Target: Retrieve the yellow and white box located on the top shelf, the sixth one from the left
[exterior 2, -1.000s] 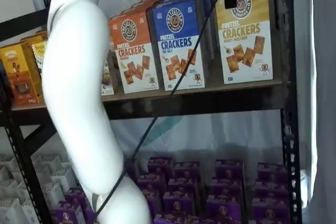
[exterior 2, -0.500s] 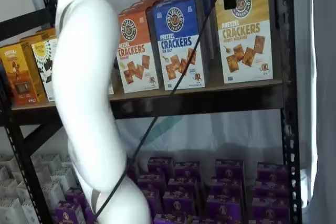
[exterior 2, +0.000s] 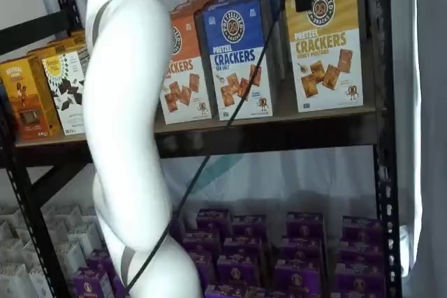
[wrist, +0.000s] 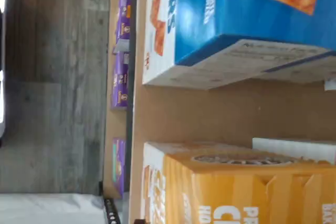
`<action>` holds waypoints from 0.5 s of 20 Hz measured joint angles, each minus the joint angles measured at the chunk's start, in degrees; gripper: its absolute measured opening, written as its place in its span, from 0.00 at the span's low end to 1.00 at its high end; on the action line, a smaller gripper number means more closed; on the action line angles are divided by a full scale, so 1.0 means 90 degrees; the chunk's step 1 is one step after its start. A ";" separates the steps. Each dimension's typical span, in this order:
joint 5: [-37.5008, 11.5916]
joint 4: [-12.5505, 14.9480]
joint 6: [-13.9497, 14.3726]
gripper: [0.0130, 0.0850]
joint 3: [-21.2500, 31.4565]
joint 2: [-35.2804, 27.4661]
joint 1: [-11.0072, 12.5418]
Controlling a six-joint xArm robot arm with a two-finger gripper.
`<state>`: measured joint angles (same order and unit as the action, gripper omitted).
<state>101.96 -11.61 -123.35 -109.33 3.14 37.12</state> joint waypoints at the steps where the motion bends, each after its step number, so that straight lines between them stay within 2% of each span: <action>1: 0.0064 0.0077 0.0009 1.00 -0.0048 -0.0024 -0.0030; 10: -0.0100 0.0415 0.0016 1.00 0.0308 0.0162 -0.0183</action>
<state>101.06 -7.88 -123.21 -106.57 4.60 35.47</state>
